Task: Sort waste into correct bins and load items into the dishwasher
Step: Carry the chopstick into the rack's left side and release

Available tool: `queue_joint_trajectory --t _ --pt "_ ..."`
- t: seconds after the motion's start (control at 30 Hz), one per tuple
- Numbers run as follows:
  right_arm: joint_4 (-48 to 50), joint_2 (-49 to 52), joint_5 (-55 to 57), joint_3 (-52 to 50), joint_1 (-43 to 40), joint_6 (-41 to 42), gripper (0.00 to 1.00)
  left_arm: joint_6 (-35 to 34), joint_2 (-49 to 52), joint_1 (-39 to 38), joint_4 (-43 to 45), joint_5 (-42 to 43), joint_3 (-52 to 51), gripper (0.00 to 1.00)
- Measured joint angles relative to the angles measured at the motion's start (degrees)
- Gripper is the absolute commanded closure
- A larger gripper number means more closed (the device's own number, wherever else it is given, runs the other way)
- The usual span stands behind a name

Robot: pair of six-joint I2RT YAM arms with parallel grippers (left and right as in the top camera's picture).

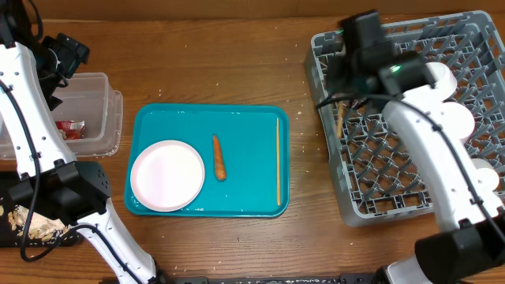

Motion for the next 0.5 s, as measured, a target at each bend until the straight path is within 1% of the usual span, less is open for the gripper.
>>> queue_joint_trajectory --t 0.1,0.2,0.3,0.5 --pt "0.83 0.96 -5.75 -0.24 -4.11 -5.35 0.96 0.0 0.0 0.0 0.0 0.0 0.0 0.0" --pt "2.1 1.73 -10.14 -0.28 -7.13 -8.41 0.96 0.0 0.0 0.0 0.0 0.0 0.0 0.0" --pt "3.13 2.84 -12.55 -0.28 -8.83 -10.03 0.96 0.0 0.0 0.0 0.0 0.0 0.0 0.0" --pt "4.2 8.44 -14.71 -0.28 -9.11 -11.85 0.96 0.0 0.0 0.0 0.0 0.0 0.0 0.0"
